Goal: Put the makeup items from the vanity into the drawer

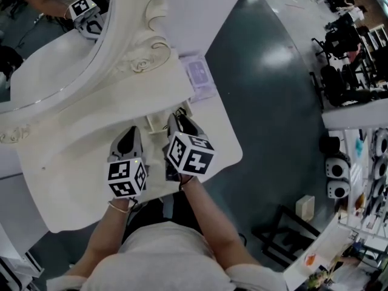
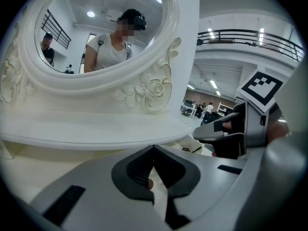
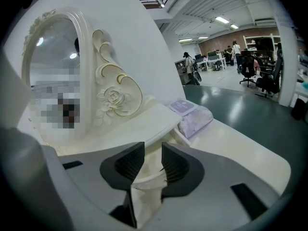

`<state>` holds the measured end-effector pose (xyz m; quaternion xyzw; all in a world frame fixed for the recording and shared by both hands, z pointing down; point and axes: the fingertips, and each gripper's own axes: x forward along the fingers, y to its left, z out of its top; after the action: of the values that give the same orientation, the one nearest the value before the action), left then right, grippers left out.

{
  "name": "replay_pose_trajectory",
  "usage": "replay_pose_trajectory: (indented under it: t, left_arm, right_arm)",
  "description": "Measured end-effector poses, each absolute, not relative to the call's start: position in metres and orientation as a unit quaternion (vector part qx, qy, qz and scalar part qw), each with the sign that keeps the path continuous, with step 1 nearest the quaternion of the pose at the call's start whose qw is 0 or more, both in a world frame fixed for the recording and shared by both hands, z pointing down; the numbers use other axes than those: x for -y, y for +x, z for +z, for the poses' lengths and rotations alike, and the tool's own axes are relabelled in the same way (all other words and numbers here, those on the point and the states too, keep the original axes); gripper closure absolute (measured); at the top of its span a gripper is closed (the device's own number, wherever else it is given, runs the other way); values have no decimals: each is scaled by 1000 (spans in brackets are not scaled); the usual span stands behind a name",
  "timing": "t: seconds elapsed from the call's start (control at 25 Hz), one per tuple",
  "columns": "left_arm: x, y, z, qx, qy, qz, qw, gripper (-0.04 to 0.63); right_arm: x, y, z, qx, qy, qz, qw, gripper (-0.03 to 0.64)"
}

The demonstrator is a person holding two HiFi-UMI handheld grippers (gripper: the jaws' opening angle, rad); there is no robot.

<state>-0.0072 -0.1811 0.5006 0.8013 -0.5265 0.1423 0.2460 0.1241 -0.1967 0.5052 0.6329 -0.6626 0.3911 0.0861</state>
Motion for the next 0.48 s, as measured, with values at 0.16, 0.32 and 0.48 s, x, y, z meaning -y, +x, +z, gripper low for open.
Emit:
replay_pose_trajectory:
  t: [0.16, 0.32, 0.48]
  left_arm:
    - [178, -6, 500, 526, 802, 143, 245, 594]
    - [172, -7, 501, 527, 801, 142, 247, 592]
    - [167, -5, 499, 527, 802, 140, 244, 592]
  right_arm:
    - [192, 134, 505, 656, 641, 390, 84, 505]
    - [185, 136, 505, 656, 641, 389, 87, 505]
    - [177, 138, 503, 657, 642, 385, 87, 505]
